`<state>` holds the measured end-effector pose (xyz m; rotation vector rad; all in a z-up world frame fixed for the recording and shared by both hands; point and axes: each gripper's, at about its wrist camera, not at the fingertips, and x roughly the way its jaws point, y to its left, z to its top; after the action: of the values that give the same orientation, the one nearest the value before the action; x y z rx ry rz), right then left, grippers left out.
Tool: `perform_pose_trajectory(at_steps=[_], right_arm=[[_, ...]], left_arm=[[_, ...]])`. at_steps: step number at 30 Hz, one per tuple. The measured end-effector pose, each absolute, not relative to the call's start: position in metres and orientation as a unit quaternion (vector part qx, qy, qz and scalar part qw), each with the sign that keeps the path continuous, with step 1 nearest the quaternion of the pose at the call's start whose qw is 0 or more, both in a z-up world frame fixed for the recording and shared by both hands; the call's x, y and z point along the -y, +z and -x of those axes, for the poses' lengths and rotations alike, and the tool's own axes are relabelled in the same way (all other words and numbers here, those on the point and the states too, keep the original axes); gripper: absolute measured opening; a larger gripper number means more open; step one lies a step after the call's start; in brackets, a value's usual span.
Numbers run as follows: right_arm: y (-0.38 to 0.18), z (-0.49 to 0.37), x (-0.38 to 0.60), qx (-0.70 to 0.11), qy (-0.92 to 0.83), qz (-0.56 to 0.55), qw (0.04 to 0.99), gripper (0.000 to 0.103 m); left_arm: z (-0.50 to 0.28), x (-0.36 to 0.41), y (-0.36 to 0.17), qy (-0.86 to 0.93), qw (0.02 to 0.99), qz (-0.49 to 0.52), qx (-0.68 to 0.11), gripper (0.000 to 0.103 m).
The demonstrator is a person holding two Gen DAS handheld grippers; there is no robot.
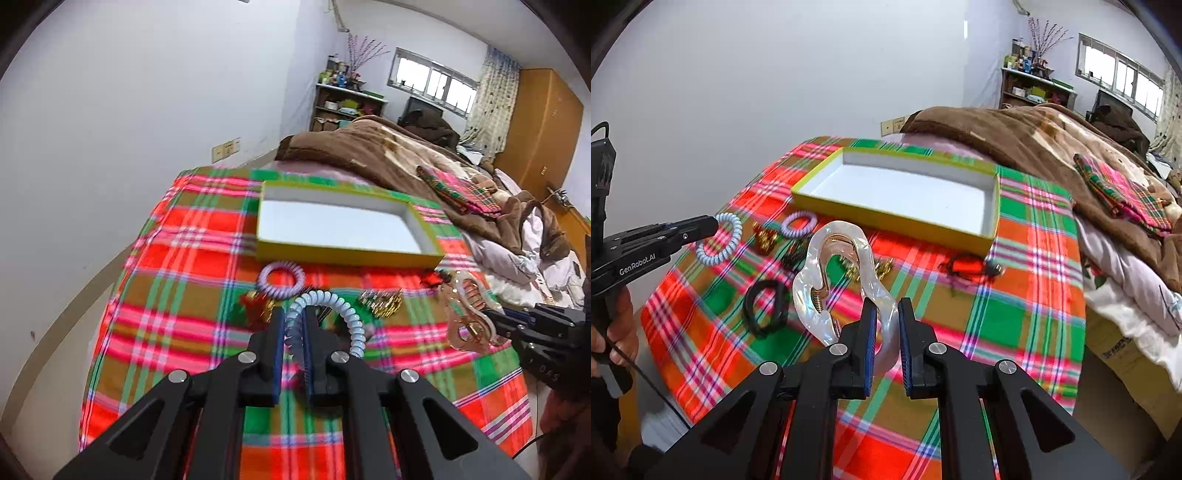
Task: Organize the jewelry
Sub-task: 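Carry both held items into the yellow box and open both grippers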
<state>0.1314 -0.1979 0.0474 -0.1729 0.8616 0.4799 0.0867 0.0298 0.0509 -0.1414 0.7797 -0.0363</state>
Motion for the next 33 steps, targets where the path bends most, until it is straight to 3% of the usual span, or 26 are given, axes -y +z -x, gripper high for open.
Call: perform_pose_trajectory(at_steps=[16,33], right_arm=[[0.046,-0.235,0.195,-0.418,0.194,0.081,0.883,0.012],[-0.008,-0.313,0.194,-0.472,0.159,0.092,0.862,0.012]], left_arm=[[-0.190,-0.021,0.053,-0.056,0.918,0.056,-0.388,0.010],[-0.265,-0.037,0.000,-0.027,0.894,0.043,-0.446,0.010]])
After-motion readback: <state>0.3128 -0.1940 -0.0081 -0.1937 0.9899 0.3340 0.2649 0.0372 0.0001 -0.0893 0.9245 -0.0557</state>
